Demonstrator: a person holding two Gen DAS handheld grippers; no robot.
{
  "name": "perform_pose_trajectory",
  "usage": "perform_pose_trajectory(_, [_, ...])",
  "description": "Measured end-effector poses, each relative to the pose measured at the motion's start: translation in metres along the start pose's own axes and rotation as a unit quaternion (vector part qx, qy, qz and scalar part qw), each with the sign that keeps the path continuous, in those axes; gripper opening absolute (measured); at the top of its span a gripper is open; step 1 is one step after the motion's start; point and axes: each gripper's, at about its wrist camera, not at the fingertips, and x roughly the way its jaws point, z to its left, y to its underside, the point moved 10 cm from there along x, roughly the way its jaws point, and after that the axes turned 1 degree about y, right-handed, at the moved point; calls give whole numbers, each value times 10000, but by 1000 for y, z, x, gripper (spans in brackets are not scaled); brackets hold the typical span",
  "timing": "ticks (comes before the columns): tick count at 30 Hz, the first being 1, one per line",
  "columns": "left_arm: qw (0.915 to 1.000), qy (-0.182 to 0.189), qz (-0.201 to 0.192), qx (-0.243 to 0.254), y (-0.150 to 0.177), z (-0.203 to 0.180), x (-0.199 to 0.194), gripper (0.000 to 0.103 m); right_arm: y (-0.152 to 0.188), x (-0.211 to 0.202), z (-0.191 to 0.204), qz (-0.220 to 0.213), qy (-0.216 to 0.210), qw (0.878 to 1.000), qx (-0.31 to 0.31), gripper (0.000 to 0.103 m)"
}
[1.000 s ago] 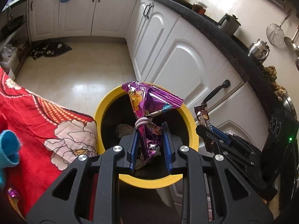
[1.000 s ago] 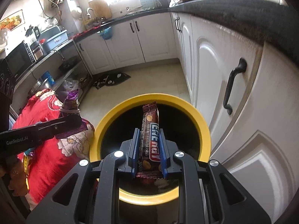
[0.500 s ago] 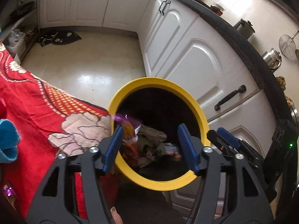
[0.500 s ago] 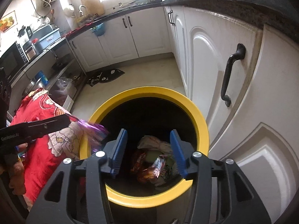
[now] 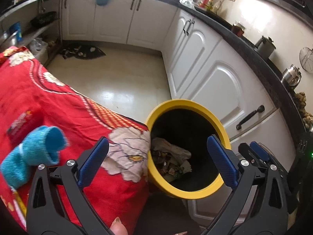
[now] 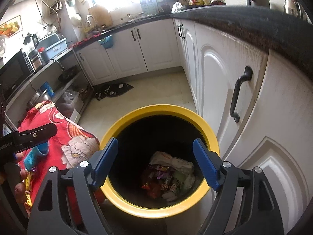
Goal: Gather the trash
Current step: 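Move both tools back toward the white wrapper and blue towel on the bedspread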
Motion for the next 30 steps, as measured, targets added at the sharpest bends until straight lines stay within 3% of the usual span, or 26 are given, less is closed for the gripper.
perform_pose_trajectory(14, [9965,-421,-712,-95,-14,36,-63,92,-17,-33,46,-367,-340,9984,-281,80])
perform_pose_trajectory(30, [9899,-765,-1156,-308,-11,81,-116,92,-23,-53,108,-539,-737,9936,-672,83])
